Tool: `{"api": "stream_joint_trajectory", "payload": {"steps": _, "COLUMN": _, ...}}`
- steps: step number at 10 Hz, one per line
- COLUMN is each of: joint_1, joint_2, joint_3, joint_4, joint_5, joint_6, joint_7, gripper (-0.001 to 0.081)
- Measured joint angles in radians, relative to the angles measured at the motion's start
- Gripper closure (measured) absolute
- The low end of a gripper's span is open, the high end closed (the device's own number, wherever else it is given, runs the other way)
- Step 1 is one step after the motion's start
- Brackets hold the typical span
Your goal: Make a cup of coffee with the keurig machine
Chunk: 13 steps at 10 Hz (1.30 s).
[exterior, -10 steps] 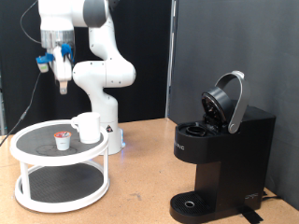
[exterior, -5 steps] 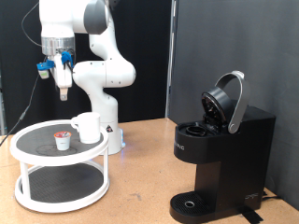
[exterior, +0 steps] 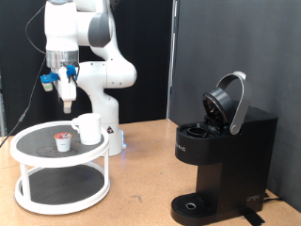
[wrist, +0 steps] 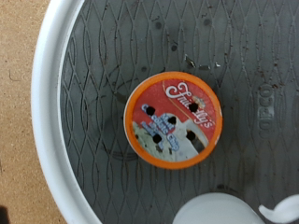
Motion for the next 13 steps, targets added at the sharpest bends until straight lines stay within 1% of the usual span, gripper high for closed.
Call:
{"api": "stream_joint_trajectory", "payload": {"steps": 3, "joint_1": -0.023, "joint_2": 0.035, "joint_3": 0.000, "joint_4": -0.039, "joint_5": -0.024, "joint_6": 0.087, "joint_7": 0.012, "gripper": 0.0072}}
{"api": "stream_joint_trajectory", "payload": {"steps": 5, "joint_1": -0.035, "joint_2": 0.069, "joint_3": 0.000, "joint_4": -0.057, "joint_5": -0.034, "joint_6": 0.140, "joint_7": 0.024, "gripper": 0.0072}}
{"api": "stream_joint_trajectory", "payload": {"steps": 9, "joint_1": -0.042, "joint_2": 0.130, "joint_3": 0.000, "joint_4": -0.081, "joint_5": -0.035, "joint_6": 0.218, "joint_7": 0.026, "gripper": 0.0072}}
{"api": "stream_joint_trajectory", "payload": {"steps": 13, "joint_1": -0.048, "joint_2": 0.152, "joint_3": 0.000, "joint_4": -0.118, "joint_5": -0.043, "joint_6": 0.282, "joint_7": 0.026, "gripper": 0.0072}}
